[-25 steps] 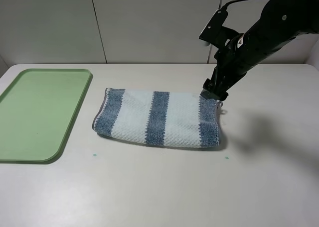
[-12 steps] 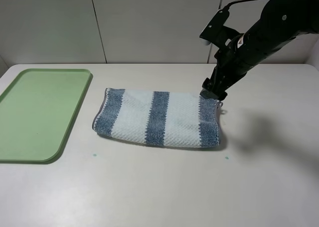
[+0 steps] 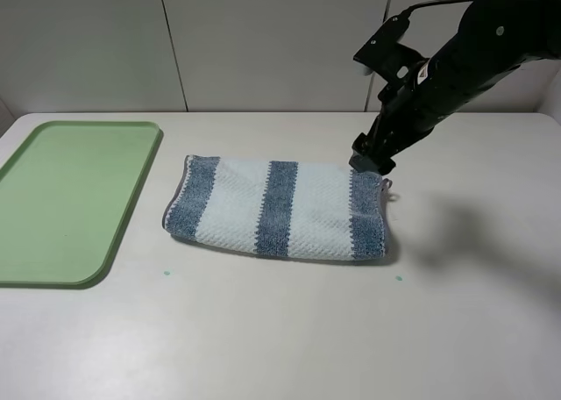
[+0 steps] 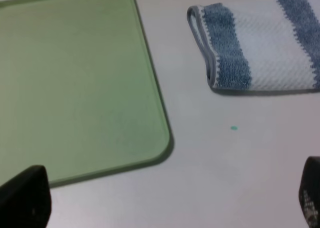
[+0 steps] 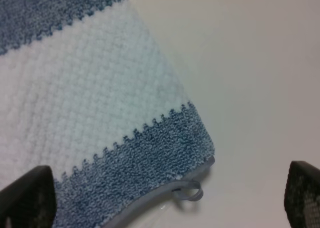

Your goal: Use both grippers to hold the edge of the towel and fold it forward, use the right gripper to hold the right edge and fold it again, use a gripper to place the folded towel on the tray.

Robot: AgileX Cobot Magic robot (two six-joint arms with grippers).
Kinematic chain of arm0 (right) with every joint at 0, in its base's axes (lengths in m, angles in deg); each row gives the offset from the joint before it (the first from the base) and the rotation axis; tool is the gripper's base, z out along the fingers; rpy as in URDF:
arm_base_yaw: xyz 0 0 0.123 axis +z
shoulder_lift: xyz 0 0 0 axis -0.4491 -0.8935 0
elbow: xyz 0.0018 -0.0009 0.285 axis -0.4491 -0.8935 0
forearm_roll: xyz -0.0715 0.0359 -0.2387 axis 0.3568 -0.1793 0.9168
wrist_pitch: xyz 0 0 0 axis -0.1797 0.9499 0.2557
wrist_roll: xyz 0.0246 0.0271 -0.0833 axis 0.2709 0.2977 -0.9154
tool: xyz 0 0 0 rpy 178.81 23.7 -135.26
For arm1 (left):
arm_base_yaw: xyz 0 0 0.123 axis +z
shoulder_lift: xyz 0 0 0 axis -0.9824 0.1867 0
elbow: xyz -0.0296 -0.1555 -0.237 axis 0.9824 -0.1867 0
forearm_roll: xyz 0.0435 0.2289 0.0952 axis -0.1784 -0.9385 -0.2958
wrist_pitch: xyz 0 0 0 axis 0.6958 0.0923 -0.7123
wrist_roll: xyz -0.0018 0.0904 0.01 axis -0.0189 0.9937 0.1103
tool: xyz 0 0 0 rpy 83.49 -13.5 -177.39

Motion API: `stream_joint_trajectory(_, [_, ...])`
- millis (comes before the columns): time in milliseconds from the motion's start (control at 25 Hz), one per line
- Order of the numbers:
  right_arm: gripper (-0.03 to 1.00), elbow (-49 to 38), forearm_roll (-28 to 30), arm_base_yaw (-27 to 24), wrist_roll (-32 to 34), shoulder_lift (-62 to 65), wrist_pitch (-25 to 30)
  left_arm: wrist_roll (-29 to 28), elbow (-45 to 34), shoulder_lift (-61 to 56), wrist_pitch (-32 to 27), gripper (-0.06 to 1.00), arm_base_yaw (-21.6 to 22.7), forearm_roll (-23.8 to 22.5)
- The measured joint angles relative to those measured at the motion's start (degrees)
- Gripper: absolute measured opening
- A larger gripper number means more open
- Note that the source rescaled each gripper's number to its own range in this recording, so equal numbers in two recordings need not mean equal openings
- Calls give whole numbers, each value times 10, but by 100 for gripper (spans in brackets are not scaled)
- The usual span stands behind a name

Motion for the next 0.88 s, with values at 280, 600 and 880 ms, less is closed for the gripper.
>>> stream_joint_trajectory(280, [100,0,1,0,165,0,29,0,0,0,1,100,0,0])
stream_joint_trajectory(600, [100,0,27,-9,341,-1,89,0,0,0,1,100,0,0])
stream_joint_trajectory(880, [100,0,-29,-49,362,-52,102,0,0,0,1,100,0,0])
